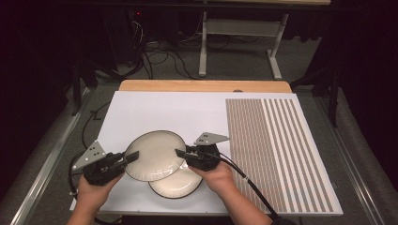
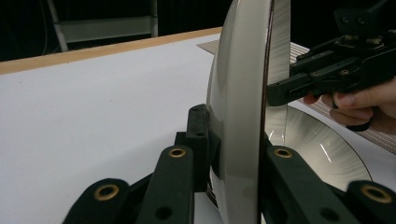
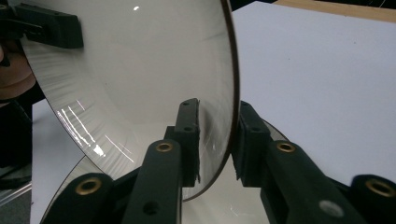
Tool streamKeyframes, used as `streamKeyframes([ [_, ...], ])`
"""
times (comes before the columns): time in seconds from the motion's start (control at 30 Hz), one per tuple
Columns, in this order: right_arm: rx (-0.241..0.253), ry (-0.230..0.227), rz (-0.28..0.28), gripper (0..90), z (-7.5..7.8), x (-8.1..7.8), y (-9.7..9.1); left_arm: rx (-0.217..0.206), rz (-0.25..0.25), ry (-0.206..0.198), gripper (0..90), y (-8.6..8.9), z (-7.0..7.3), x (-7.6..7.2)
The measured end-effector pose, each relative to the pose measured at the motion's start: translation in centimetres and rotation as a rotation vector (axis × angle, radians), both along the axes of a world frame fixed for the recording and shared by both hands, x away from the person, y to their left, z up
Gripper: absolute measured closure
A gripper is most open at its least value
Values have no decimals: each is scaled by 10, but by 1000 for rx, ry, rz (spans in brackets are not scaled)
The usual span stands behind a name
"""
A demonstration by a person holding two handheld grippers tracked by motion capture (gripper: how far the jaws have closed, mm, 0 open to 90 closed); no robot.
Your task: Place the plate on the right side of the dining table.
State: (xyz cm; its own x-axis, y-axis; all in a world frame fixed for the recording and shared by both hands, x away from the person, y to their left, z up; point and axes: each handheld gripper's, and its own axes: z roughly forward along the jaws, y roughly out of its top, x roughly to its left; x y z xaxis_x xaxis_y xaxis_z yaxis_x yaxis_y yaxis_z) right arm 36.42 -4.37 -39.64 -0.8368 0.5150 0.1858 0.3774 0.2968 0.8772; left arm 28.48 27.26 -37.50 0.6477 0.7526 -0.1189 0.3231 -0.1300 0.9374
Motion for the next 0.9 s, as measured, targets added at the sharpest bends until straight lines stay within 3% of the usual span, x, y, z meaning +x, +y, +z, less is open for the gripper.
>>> streamKeyframes([
  [0.17, 5, 15, -5, 820, -1, 2, -2, -13, 3, 9, 791, 0, 0, 1],
  [0.23, 18, 23, -6, 831, -1, 3, -3, -46, 9, 35, 794, 1, 0, 2],
  [0.33, 23, 25, -7, 841, 0, 1, -4, -58, 22, 46, 798, 2, 1, 1],
  [0.5, 34, 22, 4, 853, 6, -2, -8, -74, 25, 32, 798, -1, 5, -2],
  [0.77, 55, 3, -1, 858, 17, -7, -22, -41, 25, -2, 793, -15, 16, -7],
  [0.9, 58, -4, -7, 858, 22, -10, -31, -53, 9, -4, 794, -23, 18, -6],
])
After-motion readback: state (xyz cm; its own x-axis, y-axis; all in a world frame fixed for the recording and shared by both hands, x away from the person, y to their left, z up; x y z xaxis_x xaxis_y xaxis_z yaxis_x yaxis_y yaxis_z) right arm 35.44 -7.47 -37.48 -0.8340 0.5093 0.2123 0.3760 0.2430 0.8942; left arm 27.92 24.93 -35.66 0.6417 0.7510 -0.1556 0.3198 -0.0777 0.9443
